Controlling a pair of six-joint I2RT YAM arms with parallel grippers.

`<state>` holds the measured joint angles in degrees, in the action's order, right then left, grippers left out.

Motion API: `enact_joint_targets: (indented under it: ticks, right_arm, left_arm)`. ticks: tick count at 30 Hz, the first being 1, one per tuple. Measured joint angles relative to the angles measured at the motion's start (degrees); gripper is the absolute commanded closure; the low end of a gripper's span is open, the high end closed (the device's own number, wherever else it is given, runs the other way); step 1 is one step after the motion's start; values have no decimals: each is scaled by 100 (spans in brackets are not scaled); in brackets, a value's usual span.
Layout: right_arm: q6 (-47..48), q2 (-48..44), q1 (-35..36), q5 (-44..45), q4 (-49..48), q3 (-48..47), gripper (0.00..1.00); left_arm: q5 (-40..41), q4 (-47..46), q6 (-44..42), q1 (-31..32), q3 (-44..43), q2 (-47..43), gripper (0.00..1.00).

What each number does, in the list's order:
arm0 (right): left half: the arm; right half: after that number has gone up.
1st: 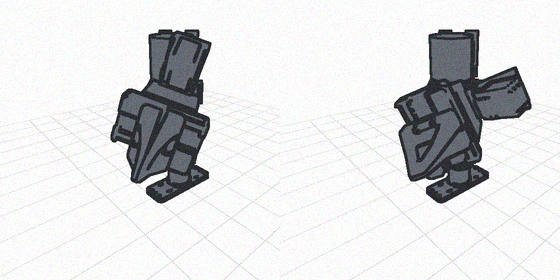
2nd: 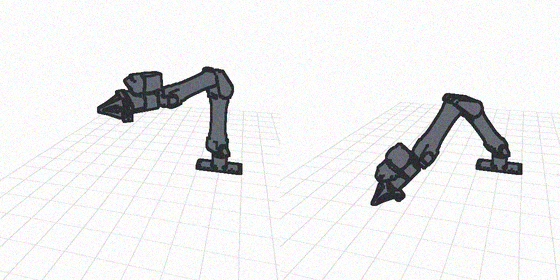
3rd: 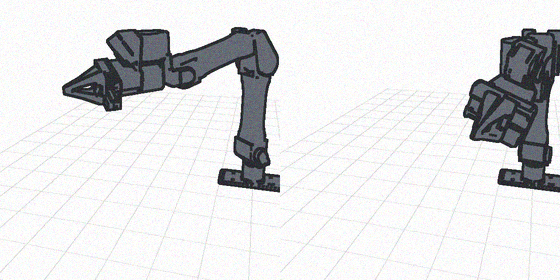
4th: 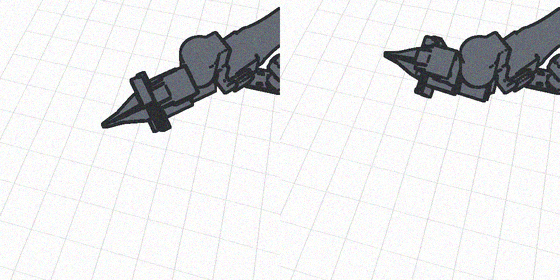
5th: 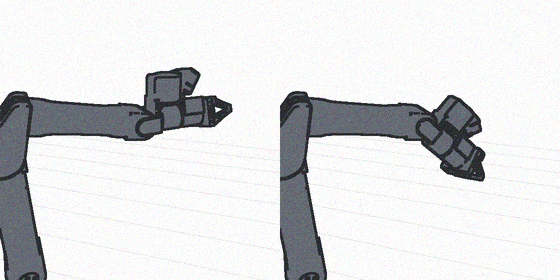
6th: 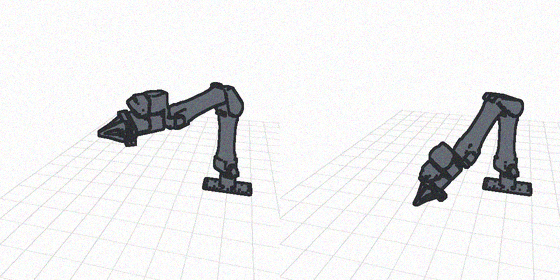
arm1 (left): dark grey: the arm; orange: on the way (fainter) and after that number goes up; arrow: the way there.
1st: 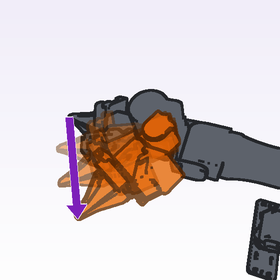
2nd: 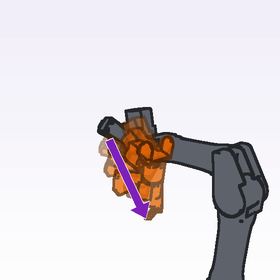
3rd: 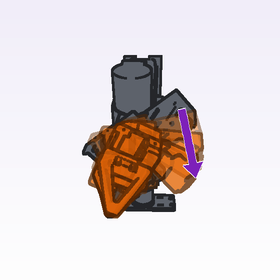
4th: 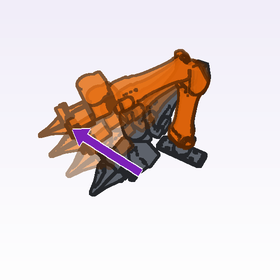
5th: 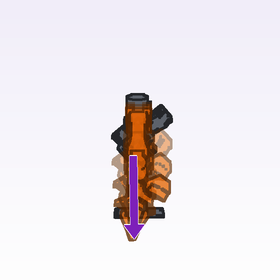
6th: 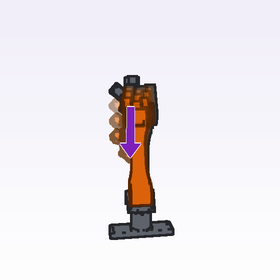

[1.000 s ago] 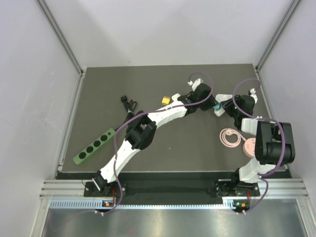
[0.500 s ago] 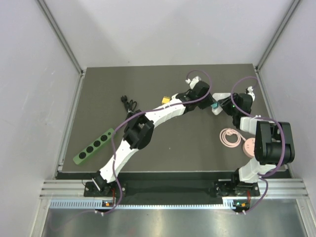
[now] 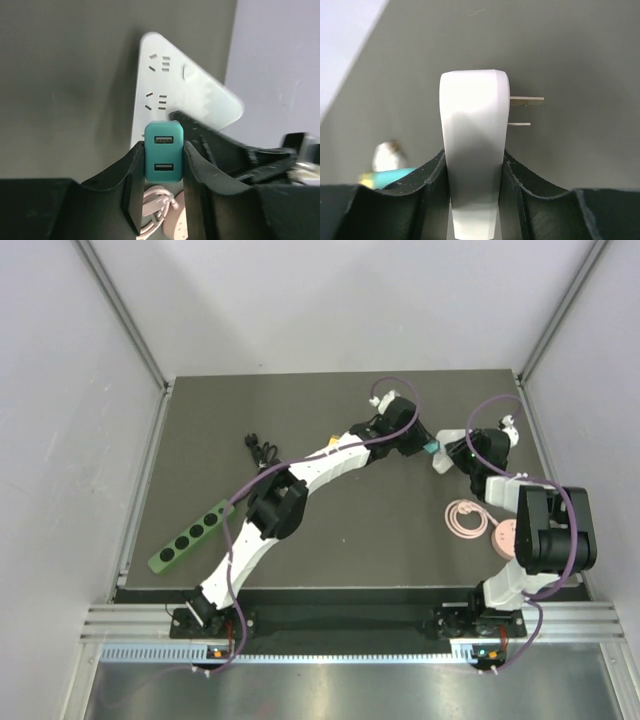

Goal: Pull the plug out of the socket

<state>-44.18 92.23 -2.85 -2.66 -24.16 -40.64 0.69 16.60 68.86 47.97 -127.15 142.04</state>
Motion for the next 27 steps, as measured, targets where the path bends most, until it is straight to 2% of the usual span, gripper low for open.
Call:
enact_joint_targets:
  ticks: [5,10,15,18,22,27]
  right_arm:
    - [168,11,-66,588,184,9,100]
    - [203,11,-94,713,214,9,100]
    - [155,94,-356,428,144,9,100]
    - [155,138,-463,348,118,17,100]
    - [162,138,-481,302,61,83,100]
    - [181,138,-457,291,79,90,100]
  left_arm:
    - [0,-286,179,-225,-2,-195,100]
    - [24,-479,166,-404,-17,-492,100]
    - [256,-374,-516,-328,125,-831,100]
    - [396,-317,-1091,-260,846,-1388,100]
    - [570,-284,-1943,-205,2243,-2374,100]
    - [608,-282,-2693,-404,3510,-3189,100]
